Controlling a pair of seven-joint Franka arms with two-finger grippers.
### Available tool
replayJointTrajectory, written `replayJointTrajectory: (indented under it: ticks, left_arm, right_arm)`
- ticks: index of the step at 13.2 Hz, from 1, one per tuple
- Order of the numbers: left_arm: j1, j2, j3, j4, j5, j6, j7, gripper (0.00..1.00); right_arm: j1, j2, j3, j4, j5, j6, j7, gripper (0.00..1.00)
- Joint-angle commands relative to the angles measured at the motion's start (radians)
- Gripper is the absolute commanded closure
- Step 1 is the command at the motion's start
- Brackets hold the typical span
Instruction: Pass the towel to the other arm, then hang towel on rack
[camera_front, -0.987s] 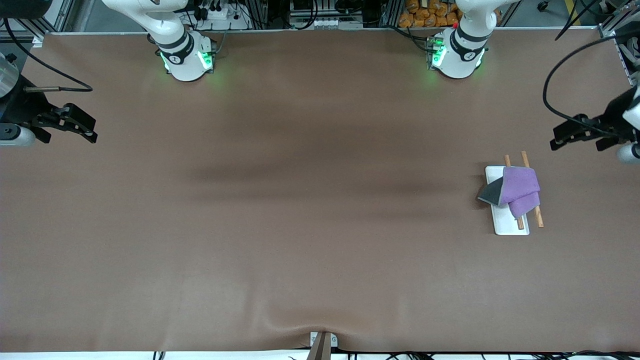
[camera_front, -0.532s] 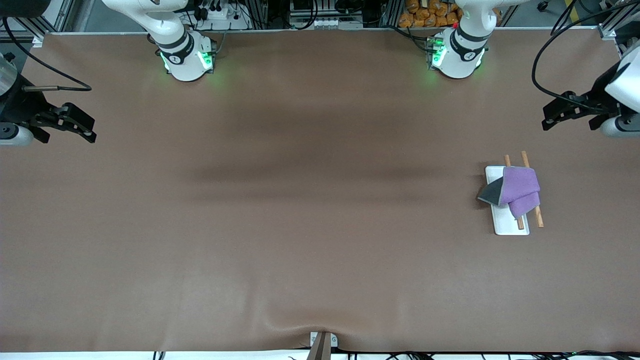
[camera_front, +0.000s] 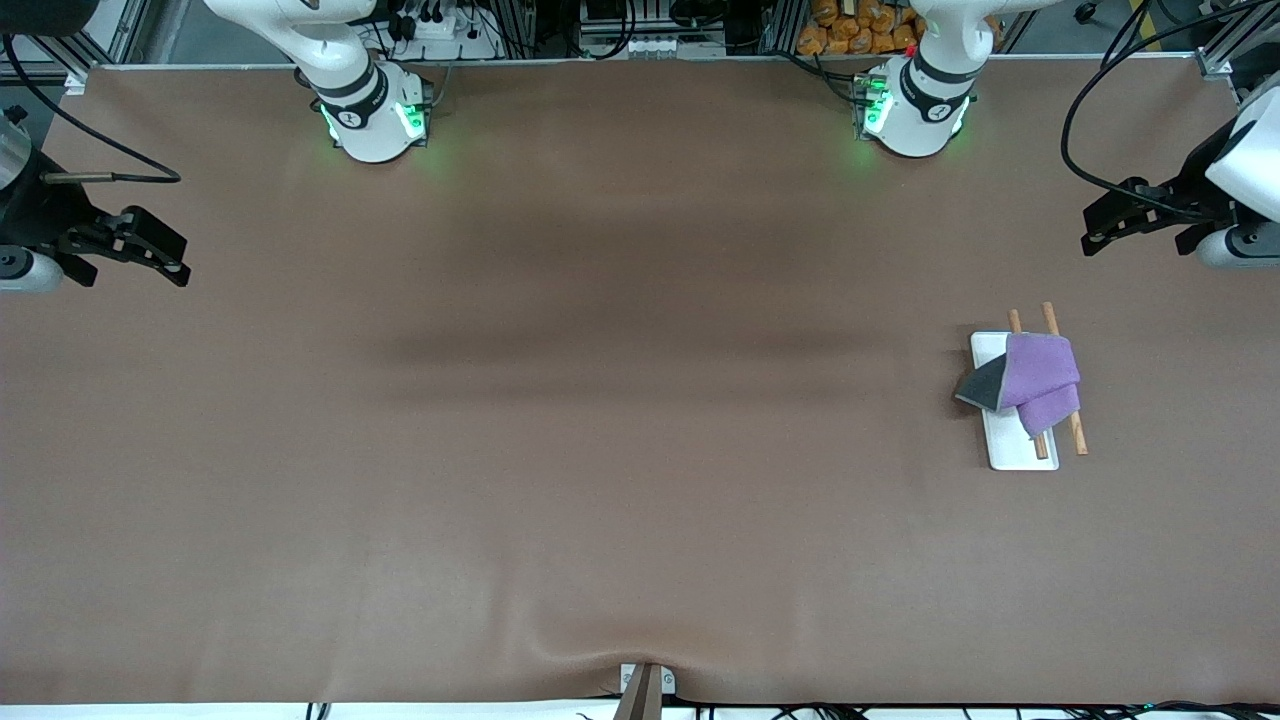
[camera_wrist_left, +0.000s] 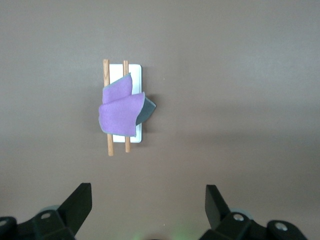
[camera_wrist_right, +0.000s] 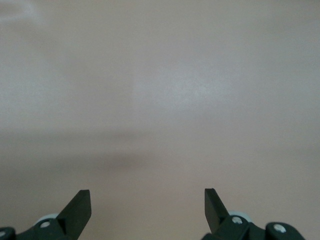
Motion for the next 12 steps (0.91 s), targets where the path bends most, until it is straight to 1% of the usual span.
replayJointTrajectory:
  ticks: [1, 7, 12]
  left_arm:
    - [-0.009, -0.006, 0.009, 0.019, 0.022, -0.055, -0.016, 0.0]
    - [-0.012, -0.007, 0.023, 0.025, 0.025, -0.072, -0.093, 0.0]
    - [-0.014, -0.009, 0.029, 0.027, 0.028, -0.072, -0.091, 0.0]
  right_arm:
    - [-0.028, 0.01, 0.015, 0.02, 0.017, -0.004, -0.013, 0.0]
    - [-0.028, 0.01, 0.015, 0.02, 0.016, -0.004, -0.013, 0.0]
    - [-0.027, 0.01, 0.015, 0.026, 0.016, -0.004, -0.01, 0.0]
